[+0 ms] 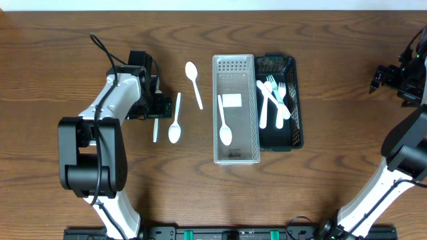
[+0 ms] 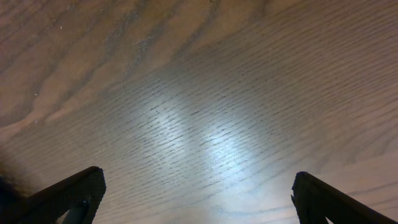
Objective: Pack container
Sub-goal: 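Return the left gripper over the upright white spoon and lower, then lift the white spoon and release it into the grey basket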
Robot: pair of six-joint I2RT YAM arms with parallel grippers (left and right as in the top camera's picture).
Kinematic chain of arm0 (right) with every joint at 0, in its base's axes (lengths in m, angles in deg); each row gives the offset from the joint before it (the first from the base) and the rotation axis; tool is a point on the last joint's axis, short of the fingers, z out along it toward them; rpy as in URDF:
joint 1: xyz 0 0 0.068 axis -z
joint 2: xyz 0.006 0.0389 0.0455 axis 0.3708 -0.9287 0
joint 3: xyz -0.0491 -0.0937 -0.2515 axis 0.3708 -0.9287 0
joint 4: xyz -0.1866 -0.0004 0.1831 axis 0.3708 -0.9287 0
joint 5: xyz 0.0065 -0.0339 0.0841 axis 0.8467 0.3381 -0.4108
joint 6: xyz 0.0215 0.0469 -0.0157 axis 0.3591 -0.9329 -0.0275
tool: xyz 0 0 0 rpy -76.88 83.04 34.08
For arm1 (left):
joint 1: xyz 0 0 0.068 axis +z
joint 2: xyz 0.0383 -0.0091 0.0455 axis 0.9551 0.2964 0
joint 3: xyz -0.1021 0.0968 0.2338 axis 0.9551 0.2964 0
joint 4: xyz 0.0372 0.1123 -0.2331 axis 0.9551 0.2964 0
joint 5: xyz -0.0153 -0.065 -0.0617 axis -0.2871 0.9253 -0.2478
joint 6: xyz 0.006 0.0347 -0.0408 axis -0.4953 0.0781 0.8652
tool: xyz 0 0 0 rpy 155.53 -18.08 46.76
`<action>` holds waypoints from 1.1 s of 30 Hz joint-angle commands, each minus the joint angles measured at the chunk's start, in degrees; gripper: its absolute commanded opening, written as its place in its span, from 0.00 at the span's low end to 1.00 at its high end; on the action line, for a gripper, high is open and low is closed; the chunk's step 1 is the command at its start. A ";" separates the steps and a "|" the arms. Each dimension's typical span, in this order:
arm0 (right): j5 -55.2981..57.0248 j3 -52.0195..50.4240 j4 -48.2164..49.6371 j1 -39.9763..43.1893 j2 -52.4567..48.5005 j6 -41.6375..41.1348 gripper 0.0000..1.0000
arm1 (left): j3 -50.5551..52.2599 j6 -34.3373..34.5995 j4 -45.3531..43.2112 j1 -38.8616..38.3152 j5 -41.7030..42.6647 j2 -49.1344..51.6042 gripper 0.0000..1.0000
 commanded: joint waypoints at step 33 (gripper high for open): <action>0.00 0.00 -0.04 -0.17 0.33 0.81 0.99 | -5.55 -0.79 4.00 0.07 -0.87 2.91 0.06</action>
